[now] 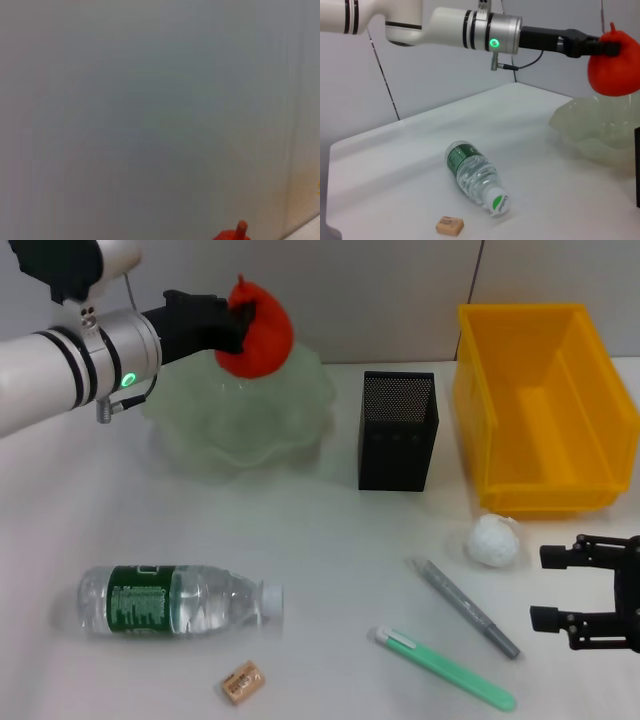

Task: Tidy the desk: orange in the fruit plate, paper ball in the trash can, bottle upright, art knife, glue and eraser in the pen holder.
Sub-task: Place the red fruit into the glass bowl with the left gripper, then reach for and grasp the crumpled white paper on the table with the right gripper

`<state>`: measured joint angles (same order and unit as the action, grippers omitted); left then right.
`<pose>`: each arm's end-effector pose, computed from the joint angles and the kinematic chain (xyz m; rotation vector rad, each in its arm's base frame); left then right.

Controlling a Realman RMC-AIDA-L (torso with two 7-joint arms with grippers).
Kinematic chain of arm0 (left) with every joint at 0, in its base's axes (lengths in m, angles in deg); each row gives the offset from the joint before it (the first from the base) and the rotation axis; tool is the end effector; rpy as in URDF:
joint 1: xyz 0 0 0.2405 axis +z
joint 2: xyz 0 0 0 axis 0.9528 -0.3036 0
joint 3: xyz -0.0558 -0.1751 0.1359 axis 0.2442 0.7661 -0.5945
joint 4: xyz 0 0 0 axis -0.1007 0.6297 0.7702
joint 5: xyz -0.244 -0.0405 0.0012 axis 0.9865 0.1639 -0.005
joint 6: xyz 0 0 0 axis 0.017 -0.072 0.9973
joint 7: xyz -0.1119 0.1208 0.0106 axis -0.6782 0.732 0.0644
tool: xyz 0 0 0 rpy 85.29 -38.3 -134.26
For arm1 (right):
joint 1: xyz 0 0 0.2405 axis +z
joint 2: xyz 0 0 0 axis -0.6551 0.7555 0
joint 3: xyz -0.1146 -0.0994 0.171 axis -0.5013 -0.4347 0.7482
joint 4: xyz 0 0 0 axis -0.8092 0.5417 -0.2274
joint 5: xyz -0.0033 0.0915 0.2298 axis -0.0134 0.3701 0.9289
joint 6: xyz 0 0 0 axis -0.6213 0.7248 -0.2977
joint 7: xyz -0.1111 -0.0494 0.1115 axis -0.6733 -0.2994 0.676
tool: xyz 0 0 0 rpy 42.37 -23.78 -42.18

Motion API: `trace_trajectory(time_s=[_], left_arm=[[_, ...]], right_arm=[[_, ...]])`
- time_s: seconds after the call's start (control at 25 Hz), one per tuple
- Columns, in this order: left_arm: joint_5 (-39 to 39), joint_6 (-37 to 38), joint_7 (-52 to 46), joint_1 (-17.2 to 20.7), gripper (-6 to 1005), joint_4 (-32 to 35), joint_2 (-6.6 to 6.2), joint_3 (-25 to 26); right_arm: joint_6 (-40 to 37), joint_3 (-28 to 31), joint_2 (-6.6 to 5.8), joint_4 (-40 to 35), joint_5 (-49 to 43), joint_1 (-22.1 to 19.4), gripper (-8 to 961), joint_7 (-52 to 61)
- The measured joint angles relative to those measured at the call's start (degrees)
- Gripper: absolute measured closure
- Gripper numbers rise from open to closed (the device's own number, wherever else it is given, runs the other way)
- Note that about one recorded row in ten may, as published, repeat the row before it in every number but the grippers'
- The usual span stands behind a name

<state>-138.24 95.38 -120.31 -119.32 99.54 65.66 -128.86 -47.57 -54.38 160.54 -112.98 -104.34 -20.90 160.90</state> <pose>-0.1812 0.5072 -0.0108 -2.2000 -0.5626 -0.5017 0.2836 0.2978 0.0636 -2.7809 0.5403 0.5903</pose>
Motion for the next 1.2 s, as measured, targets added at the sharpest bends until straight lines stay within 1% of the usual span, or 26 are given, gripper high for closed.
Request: trace_trajectory(time_s=[0.08, 0.12, 0.16, 0.24, 0.44, 0.72, 0.76, 0.84, 0.88, 1.0, 1.04, 1.08, 1.12, 1.2], left_arm=[[3.3, -3.4, -0.2, 0.4, 920, 0.0, 0.0, -2.9], [3.3, -3.4, -0.2, 0.4, 918, 0.0, 0.0, -2.9], [5.4, -6.0, -0.3, 0.7, 915, 0.0, -0.02, -5.5], [5.6, -6.5, -0.4, 0.8, 910, 0.0, -0.04, -6.4], [5.6, -6.6, -0.4, 0.8, 731, 0.0, -0.06, -6.8], [5.6, -6.0, -1.3, 1.0, 529, 0.2, -0.2, -6.8], [5.6, -4.5, -2.6, 1.5, 500, 0.9, -0.4, -6.7], [5.8, -0.8, -2.9, 3.0, 351, 2.6, -0.51, -5.9], [5.9, 2.6, -3.4, 4.2, 276, 4.0, -0.64, -5.6], [5.9, 2.6, -3.4, 4.2, 214, 4.0, -0.64, -5.6], [6.0, 18.4, -7.4, 10.3, 194, 10.2, -1.95, -5.5], [6.0, 18.4, -7.4, 10.3, 173, 10.2, -1.95, -5.5], [6.0, 21.7, -8.1, 11.7, 153, 11.5, -2.32, -5.5], [6.0, 21.7, -8.1, 11.7, 153, 11.5, -2.32, -5.5]], right_arm=[[0.0, 0.0, 0.03, 0.0, 0.0, 0.0, 171, 0.0], [0.0, 0.0, 0.03, 0.0, 0.0, 0.0, 171, 0.0], [-0.1, 0.0, 0.03, 0.0, 0.0, 0.0, 171, 0.0], [-0.1, 0.0, 0.04, 0.0, 0.0, 0.0, 171, 0.0], [-0.2, 0.0, 0.03, 0.0, -0.1, 0.2, 171, 0.0], [-0.3, 0.0, 0.04, 0.1, -0.1, 0.0, 170, 0.0], [-0.4, 0.0, 0.03, 0.1, -0.1, 0.0, 170, 0.0], [-0.5, 0.2, 0.03, 0.1, -0.1, 0.2, 170, 0.1], [-0.5, 0.2, 0.03, 0.1, -0.1, 0.2, 170, 0.1], [-0.6, 0.3, 0.03, -0.7, 0.0, 0.6, 170, 1.0], [-0.6, 0.2, 0.03, -1.7, 0.3, 1.0, 170, 2.5], [-0.6, 0.2, 0.03, -1.7, 0.3, 1.0, 170, 2.5], [-0.6, 0.0, 0.03, -2.5, 0.4, 1.4, 171, 3.6], [-0.6, -0.2, 0.03, -4.5, 0.4, 2.3, 171, 6.2]])
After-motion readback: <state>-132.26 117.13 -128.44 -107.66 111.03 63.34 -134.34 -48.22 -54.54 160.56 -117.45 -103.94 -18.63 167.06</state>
